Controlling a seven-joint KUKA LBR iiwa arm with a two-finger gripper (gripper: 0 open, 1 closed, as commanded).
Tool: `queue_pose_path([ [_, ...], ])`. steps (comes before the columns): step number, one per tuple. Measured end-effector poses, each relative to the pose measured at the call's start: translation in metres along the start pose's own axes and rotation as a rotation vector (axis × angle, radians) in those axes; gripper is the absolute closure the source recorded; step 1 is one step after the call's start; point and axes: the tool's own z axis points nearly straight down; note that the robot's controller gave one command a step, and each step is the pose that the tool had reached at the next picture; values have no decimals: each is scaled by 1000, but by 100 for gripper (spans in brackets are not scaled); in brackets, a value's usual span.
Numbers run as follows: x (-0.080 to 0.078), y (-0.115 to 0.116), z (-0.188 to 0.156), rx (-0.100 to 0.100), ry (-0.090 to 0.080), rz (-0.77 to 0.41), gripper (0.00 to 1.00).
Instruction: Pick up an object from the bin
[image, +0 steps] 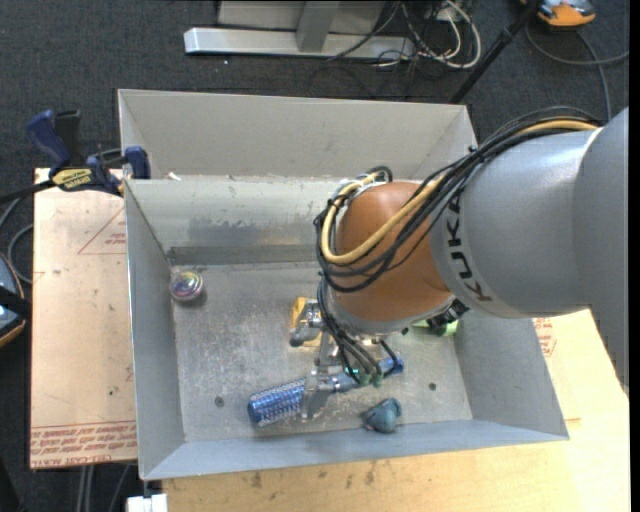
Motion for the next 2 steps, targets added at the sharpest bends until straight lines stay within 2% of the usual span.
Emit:
queue_pose_path([
  [1, -3, -10, 82, -5, -12, 95, 0],
  [2, -5, -9, 78, -6, -16, 95, 100],
])
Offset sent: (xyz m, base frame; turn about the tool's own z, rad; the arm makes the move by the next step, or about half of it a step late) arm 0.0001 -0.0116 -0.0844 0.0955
